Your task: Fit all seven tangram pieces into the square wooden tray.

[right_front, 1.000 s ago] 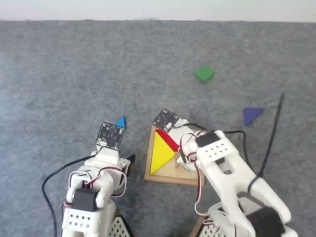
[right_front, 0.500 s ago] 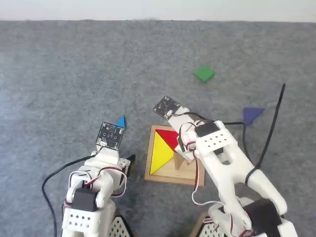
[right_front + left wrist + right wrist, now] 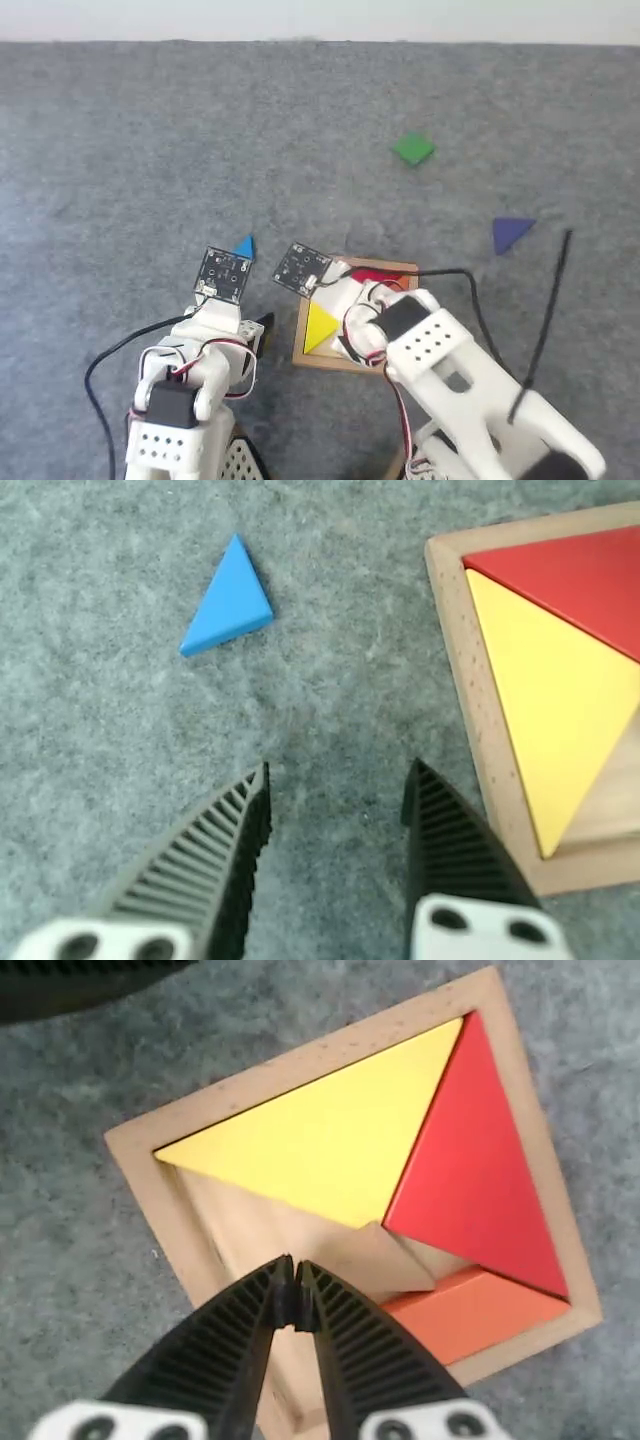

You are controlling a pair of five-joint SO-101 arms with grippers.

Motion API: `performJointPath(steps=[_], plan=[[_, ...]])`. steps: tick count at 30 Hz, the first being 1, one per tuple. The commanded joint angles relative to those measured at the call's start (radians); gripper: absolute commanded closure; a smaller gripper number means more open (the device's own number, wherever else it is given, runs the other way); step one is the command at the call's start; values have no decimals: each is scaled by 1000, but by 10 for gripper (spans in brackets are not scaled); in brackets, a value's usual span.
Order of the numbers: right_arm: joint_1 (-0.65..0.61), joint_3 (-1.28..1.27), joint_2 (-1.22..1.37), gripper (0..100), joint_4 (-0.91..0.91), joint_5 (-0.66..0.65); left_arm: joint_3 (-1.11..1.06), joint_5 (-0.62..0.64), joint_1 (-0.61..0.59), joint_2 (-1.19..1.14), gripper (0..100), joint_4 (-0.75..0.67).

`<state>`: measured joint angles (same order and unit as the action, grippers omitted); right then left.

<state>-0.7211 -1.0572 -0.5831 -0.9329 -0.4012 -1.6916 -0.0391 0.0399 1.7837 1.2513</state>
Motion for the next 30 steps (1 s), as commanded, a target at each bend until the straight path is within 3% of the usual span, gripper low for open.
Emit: performJointPath(steps=[1, 5, 13, 19, 30], plan=[[-8, 6, 99, 991, 79, 14, 7, -2, 5, 8, 793, -5], [4, 9, 177, 991, 119, 44, 7, -2, 5, 8, 793, -5], [189, 72, 217, 991, 107, 9, 7, -2, 5, 8, 793, -5], [200, 132, 188, 991, 101, 11, 7, -2, 5, 8, 793, -5], [225, 382, -193, 988, -216, 31, 7, -2, 5, 8, 793, -5]])
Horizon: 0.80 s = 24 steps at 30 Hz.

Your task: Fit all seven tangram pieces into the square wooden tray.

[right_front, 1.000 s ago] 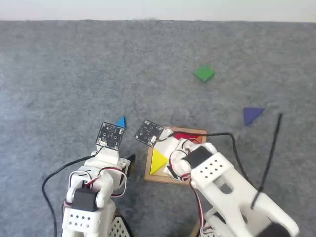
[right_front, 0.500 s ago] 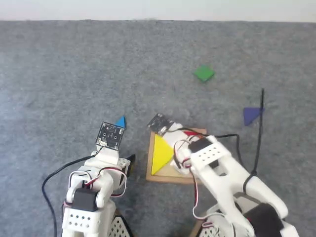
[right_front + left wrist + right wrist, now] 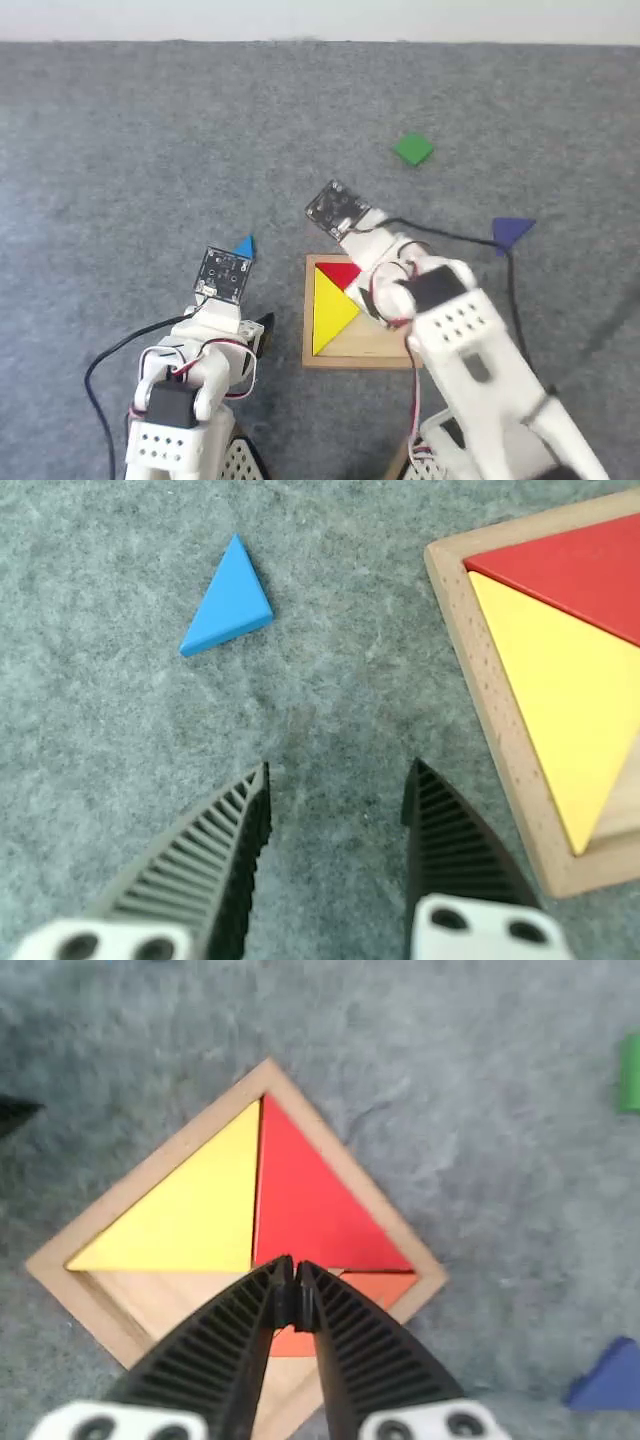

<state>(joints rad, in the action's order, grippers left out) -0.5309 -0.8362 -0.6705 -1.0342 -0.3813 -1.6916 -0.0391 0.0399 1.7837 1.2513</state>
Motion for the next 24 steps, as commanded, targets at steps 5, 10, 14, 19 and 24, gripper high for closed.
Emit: performJointPath(steps=[5, 10, 14, 19, 24], plan=[[196, 419, 119, 921, -168, 26, 7, -2, 5, 8, 793, -5], [246, 816, 598, 891, -237, -12, 7, -2, 5, 8, 793, -5], [239, 1168, 944, 834, -306, -58, 7, -2, 5, 8, 793, -5], [242, 1580, 1273, 766, -392, -109, 7, -2, 5, 8, 793, -5], [245, 1938, 1537, 714, -461, -109, 7, -2, 5, 8, 793, -5]])
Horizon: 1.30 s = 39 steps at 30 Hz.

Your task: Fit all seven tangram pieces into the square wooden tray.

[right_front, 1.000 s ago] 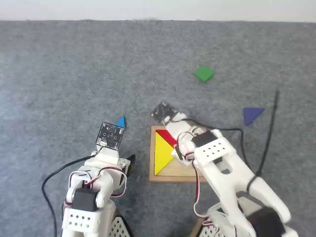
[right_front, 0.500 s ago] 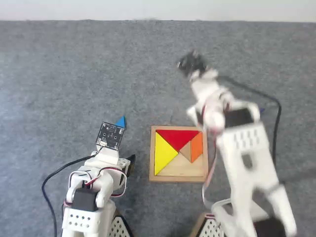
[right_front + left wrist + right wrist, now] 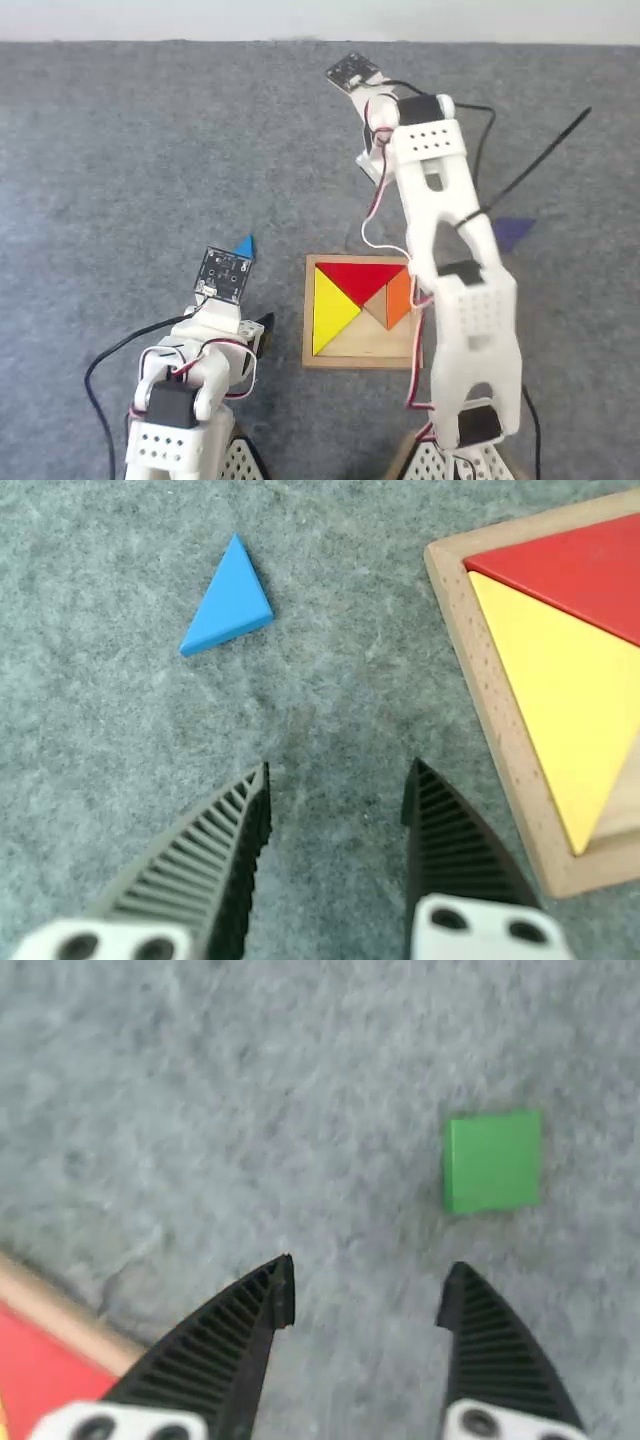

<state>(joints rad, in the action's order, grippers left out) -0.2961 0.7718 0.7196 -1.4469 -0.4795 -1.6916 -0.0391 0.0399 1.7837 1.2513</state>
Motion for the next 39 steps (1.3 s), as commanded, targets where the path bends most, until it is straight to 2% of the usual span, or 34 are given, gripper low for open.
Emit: performJointPath(steps=[1, 6, 13, 21, 30, 33, 39], plan=[[18, 391, 193, 702, -53, -11, 7, -2, 5, 8, 793, -5], [58, 637, 392, 662, -79, -11, 7, -2, 5, 8, 793, -5], [131, 801, 535, 663, -68, 25, 7, -2, 5, 8, 793, -5], [84, 855, 627, 663, 8, 32, 7, -2, 5, 8, 793, -5], [107, 862, 734, 667, 84, 34, 7, -2, 5, 8, 793, -5], [111, 861, 756, 717, 122, 31, 7, -2, 5, 8, 793, -5], [114, 862, 808, 886, 180, 26, 7, -2, 5, 8, 793, -5]])
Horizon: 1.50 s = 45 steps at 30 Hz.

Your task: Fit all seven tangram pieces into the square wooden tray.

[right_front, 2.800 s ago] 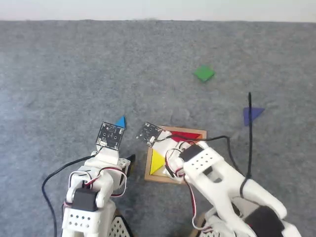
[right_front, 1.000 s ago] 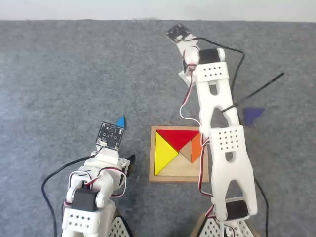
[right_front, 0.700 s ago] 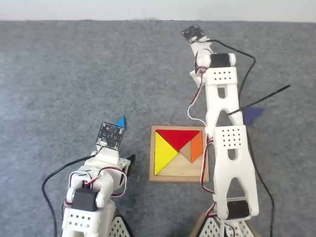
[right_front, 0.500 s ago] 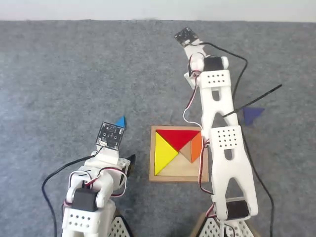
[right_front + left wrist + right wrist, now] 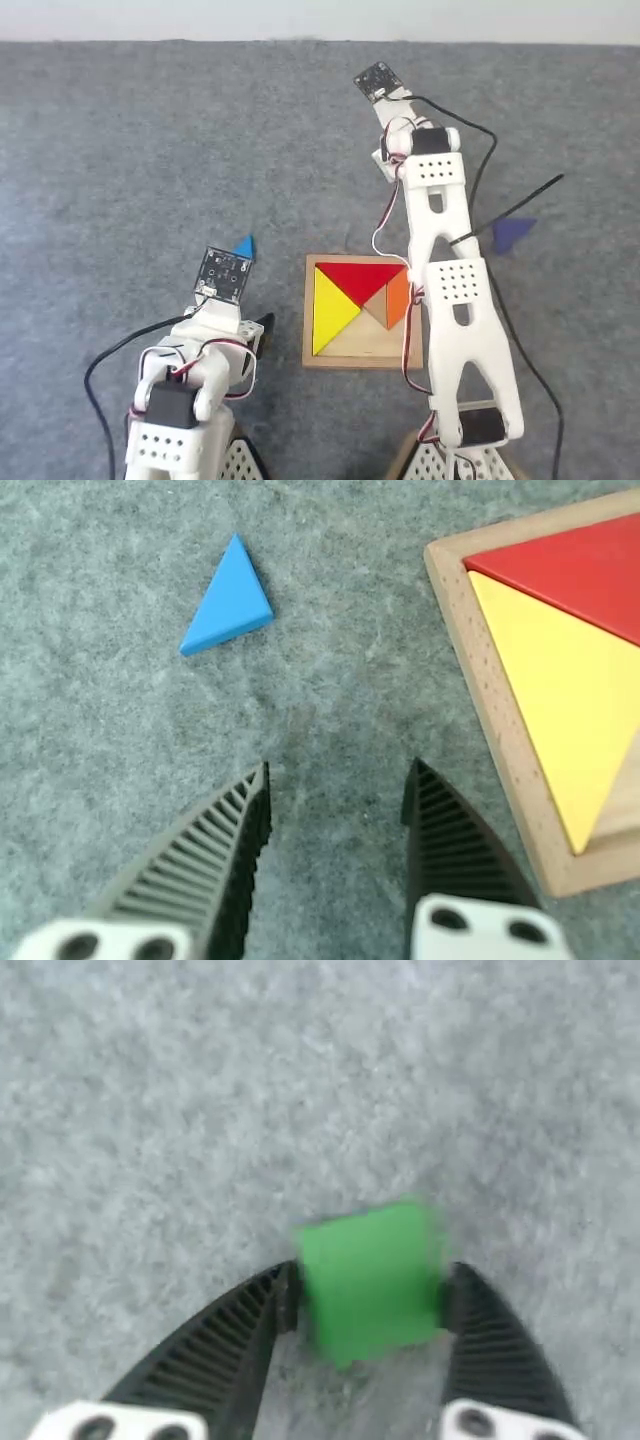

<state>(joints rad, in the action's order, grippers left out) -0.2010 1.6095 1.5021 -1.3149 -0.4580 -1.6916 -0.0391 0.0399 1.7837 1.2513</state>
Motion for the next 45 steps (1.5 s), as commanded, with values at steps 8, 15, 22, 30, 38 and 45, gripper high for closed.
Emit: performJointPath(steps=[8, 15, 22, 30, 38, 45], plan=[[21, 28, 30, 965, -76, 5, 7, -2, 5, 8, 793, -5], [21, 74, -44, 965, -438, -61, 7, -2, 5, 8, 793, -5], [47, 71, -183, 991, -486, -55, 7, -2, 5, 8, 793, -5], [15, -437, -538, 992, -486, -25, 7, -2, 5, 8, 793, -5], [-44, -982, -1129, 992, -481, -18, 7, -2, 5, 8, 793, -5], [-291, -1519, -1624, 992, -463, -9, 7, -2, 5, 8, 793, -5]])
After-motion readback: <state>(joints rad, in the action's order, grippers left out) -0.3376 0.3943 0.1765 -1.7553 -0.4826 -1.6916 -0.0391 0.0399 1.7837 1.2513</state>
